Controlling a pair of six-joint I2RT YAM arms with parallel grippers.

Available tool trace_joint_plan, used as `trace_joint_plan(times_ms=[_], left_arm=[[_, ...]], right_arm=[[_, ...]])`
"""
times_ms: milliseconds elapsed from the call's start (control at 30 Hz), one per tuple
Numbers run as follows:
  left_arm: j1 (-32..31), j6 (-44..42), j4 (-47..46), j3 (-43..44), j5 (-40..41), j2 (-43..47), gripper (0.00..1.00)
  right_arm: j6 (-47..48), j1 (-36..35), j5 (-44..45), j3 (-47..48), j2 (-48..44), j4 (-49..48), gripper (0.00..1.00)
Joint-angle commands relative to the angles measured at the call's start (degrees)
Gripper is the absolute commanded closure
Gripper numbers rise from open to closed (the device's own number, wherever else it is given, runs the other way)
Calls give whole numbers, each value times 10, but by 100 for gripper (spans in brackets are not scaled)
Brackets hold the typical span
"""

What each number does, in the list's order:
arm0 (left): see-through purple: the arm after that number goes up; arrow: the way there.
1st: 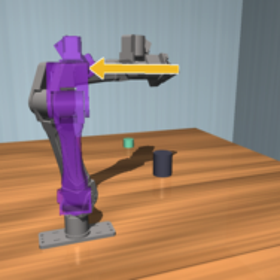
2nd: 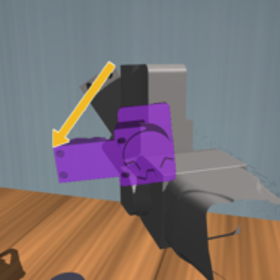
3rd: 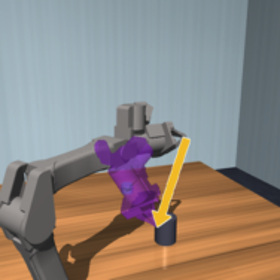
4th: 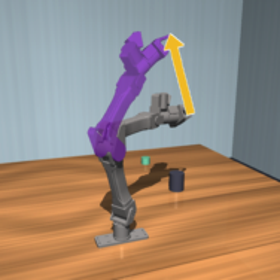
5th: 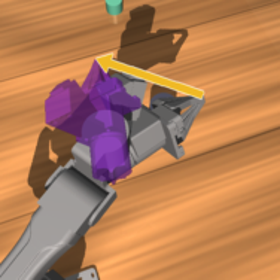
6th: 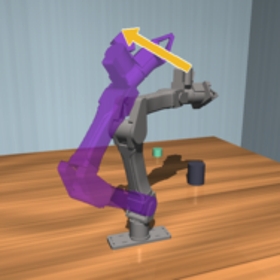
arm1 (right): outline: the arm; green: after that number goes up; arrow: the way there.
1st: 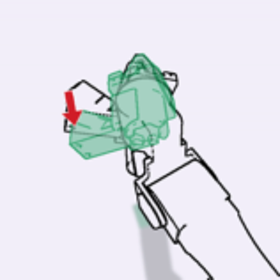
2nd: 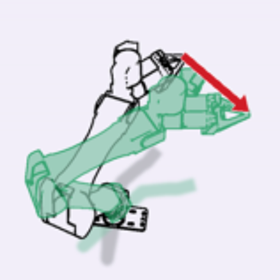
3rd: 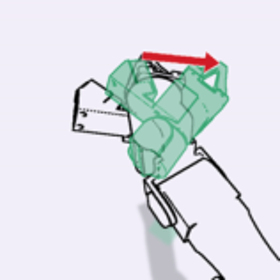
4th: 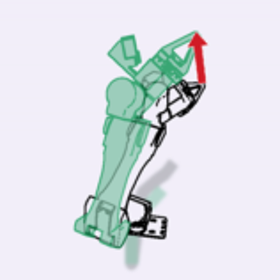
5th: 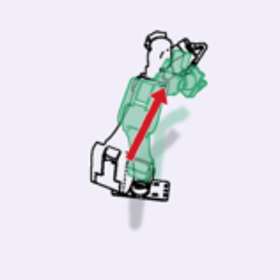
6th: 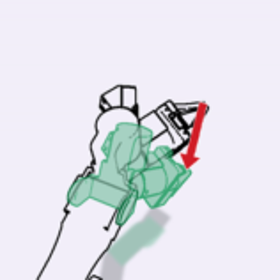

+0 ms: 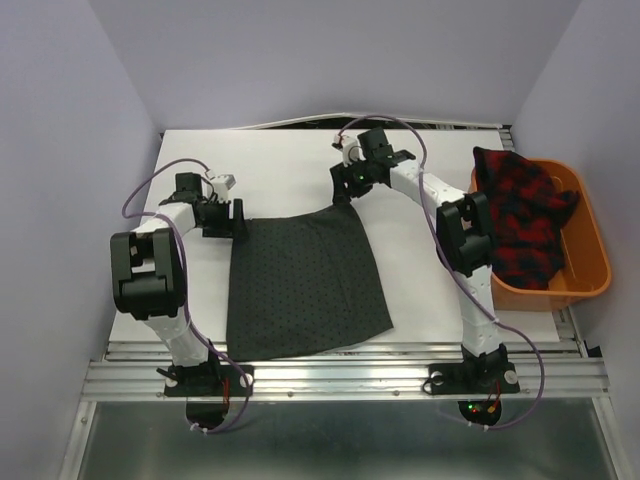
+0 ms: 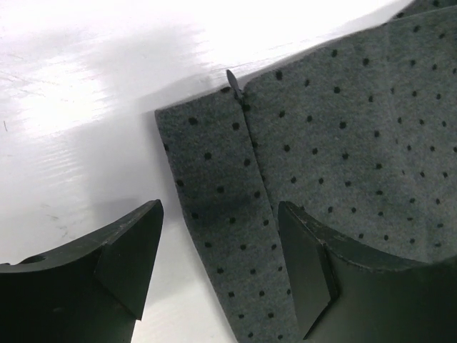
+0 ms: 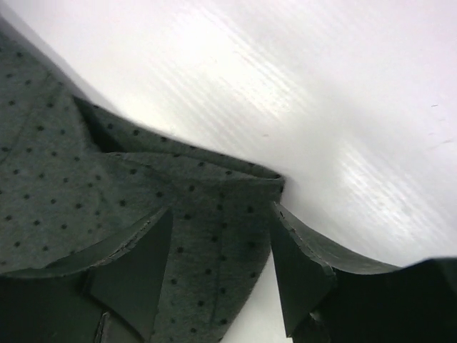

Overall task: Fold and stack the skirts
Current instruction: Flatten the skirt out

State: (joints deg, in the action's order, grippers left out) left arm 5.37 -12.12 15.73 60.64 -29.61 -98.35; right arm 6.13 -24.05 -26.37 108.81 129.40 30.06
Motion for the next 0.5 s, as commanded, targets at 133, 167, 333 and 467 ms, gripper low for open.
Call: trace_joint_plan(times_ms=[133,167,333,467], left_arm=[[1,18,-13,57,10,-47,25],[0,19,-14,61,10,-52,25],[-10,29,-22,69,24,-67,29],[-21,34,-37,69,54,-76,47]], right_arm=[[92,-35,145,47,45,45,37],[98,-35,151,52,58,51,37],[107,-41,162,49,72,52,48],[109,-41,195,32,67,18,80]])
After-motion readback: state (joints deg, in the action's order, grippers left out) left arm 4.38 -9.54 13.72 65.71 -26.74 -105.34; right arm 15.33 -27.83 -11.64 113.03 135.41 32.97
